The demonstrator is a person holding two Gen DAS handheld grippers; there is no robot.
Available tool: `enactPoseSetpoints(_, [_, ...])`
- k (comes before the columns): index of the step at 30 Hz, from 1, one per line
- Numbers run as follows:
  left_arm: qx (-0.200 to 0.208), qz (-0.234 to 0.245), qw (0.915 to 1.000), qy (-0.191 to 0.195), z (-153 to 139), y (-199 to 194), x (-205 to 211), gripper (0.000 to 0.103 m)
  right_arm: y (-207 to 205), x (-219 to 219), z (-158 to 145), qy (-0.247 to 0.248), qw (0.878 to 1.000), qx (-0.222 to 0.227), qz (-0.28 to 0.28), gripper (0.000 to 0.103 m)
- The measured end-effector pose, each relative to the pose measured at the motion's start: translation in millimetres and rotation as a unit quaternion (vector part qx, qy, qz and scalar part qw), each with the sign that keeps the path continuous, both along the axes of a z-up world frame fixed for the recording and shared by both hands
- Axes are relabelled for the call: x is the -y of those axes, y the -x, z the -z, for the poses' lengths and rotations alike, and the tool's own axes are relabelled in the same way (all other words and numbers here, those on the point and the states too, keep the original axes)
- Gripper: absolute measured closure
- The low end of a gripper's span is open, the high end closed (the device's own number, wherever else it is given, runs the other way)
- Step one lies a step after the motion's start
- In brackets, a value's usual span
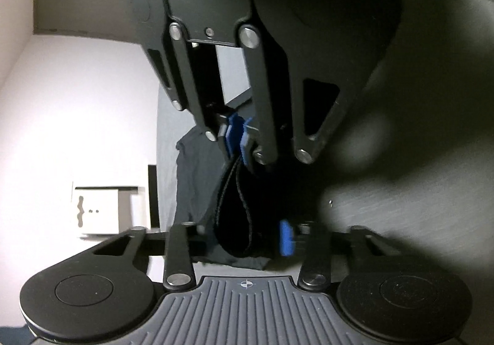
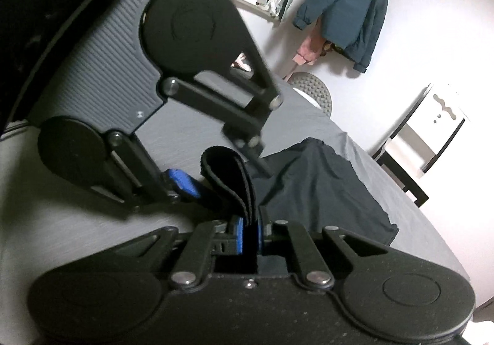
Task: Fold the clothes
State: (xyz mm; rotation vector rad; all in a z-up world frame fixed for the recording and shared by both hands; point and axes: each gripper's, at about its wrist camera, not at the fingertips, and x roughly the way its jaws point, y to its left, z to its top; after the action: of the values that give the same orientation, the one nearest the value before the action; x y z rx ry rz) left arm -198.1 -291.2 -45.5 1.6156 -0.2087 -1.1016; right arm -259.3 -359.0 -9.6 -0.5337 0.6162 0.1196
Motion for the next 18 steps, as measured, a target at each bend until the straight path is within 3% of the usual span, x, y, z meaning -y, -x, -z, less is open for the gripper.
enactPoseSetpoints(2, [-0.001, -0.004, 1.0000, 0.005, -1, -1, 1, 0.092, 0, 0, 1, 0.002, 1.000, 0.002, -0.003, 0.094])
enactPoseSetpoints(5, [-0.030, -0.031, 0.9988, 0.024, -9, -4, 4, 0.095, 3, -4, 3, 0.019, 1.000, 0.001, -0.007, 0.092])
enactPoseSetpoints(7, [-0.054, -0.051, 0.9966, 0.035, -14, -7, 7, 0.095, 7, -9, 6, 0.035, 0.999, -0.008, -0.005, 0.079])
enactPoseSetpoints(8, [-0.061, -0.059, 0.9957, 0.038, -16, -7, 7, 0.095, 8, -11, 9, 0.047, 0.999, -0.011, 0.001, 0.060])
enactPoseSetpoints(9, [-0.067, -0.065, 0.9948, 0.040, -17, -8, 8, 0.095, 11, -14, 13, 0.067, 0.998, -0.012, 0.011, 0.053])
enactPoseSetpoints(13, [-0.088, -0.085, 0.9914, 0.046, -18, -10, 10, 0.095, 19, -29, 37, 0.163, 0.986, -0.021, 0.026, 0.053])
enactPoseSetpoints(18, [-0.101, -0.104, 0.9882, 0.050, -18, -7, 14, 0.095, 25, -47, 61, 0.273, 0.961, -0.022, 0.034, 0.051])
